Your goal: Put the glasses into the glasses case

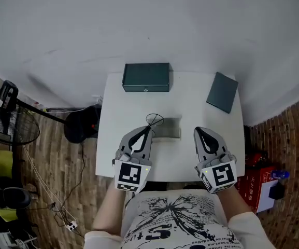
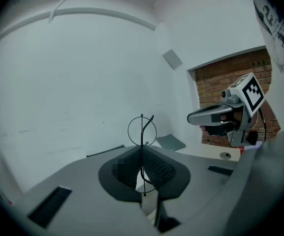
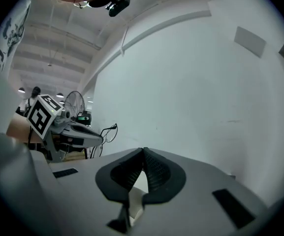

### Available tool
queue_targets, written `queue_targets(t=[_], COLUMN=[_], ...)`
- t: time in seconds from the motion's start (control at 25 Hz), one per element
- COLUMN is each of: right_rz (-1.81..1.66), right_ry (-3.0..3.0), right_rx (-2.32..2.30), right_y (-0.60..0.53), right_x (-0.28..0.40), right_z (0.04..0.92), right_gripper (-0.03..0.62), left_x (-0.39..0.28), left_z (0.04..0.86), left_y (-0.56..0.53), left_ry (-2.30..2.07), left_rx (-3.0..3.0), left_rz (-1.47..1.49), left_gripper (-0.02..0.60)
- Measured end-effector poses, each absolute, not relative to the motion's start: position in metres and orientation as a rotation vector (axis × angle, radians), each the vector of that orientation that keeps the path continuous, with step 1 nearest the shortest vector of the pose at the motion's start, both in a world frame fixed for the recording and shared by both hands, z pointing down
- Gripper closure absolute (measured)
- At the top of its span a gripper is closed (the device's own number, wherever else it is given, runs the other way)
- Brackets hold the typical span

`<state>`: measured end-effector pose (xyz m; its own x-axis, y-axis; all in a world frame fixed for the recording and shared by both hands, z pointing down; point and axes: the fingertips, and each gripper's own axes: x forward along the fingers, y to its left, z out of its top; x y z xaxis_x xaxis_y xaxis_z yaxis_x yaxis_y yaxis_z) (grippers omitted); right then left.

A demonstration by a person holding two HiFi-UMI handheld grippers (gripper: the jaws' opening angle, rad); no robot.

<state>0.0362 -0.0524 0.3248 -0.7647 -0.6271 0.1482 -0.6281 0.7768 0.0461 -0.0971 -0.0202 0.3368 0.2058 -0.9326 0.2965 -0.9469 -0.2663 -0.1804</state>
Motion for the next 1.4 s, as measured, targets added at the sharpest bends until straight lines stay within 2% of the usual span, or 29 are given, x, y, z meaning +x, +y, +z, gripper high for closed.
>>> queue_targets(t=[0.76, 1.4], right_rz=[0.188, 0.263], right_ry=[-2.555, -2.472], right_rx=[1.305, 1.355], right_y=[-0.076, -0.08], right_x=[0.026, 0.041], right_z=[0.401, 0.432], right_gripper=[0.579, 0.579], left_x=[-0.071, -0.055], left_z=[0.52, 0.589], left_y=[-0.079, -0.086], left_ry=[-0.937, -0.602], left_rx=[2.695, 2.606], left_rz=[1.28, 1.51], left_gripper=[0.565, 0.565])
